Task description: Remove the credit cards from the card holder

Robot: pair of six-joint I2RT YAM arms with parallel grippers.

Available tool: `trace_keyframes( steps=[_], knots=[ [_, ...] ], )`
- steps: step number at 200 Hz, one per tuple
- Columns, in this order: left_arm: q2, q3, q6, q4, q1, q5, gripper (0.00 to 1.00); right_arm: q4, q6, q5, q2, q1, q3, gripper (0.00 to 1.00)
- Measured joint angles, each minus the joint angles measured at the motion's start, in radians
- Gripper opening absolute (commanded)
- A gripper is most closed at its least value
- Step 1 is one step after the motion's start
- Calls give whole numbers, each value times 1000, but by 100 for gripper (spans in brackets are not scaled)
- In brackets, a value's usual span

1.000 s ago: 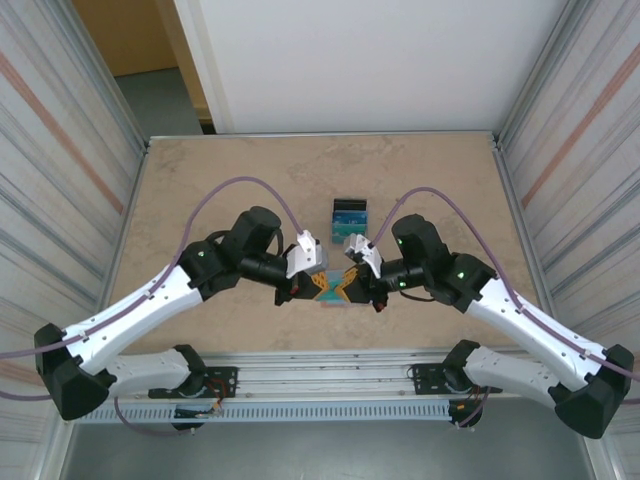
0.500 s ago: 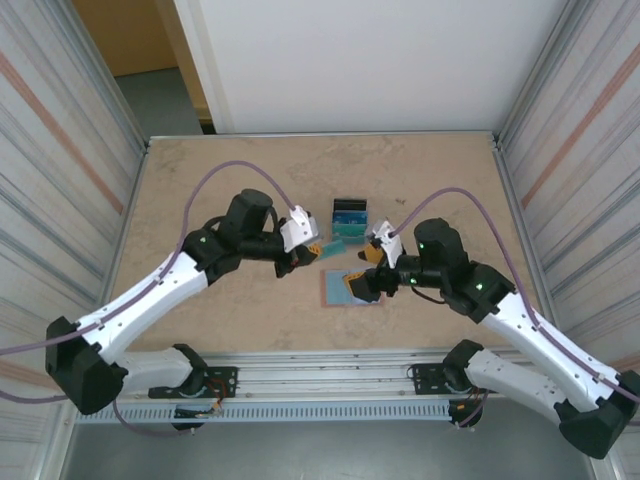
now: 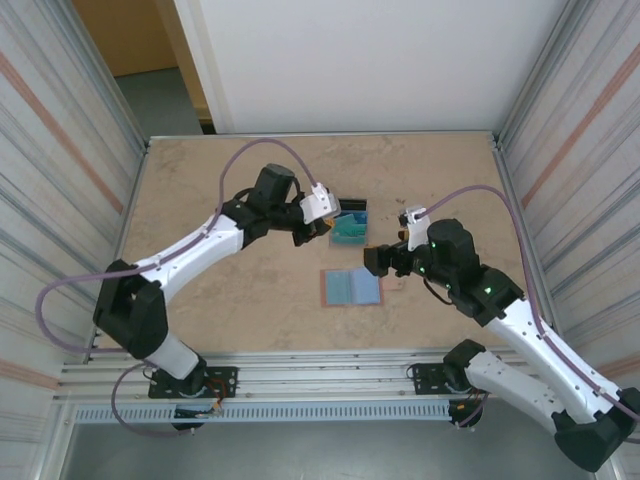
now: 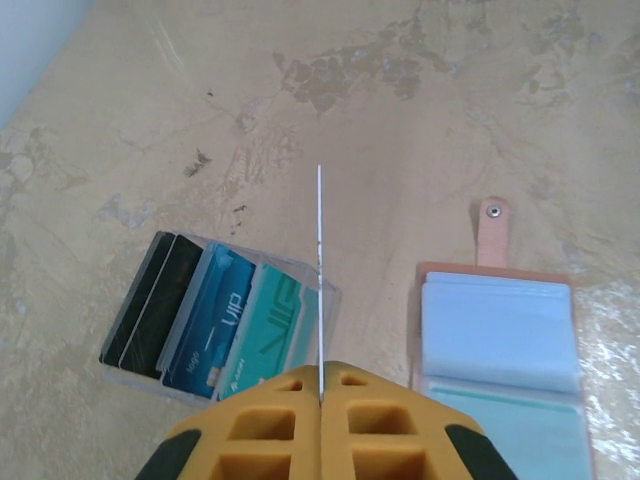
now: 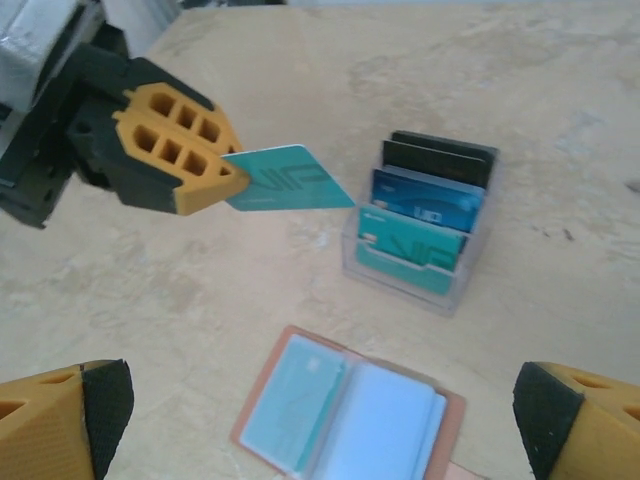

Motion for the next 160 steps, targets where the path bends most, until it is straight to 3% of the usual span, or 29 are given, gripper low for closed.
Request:
trace_keyframes(
  steps=[74,160],
  knots=[
    [196,114,93,5,29,43,0,-86,137,148,12,-45,0,99],
    [362,301,195,-95,57,81,0,-120,188,155,-4,-69,0,99]
  ],
)
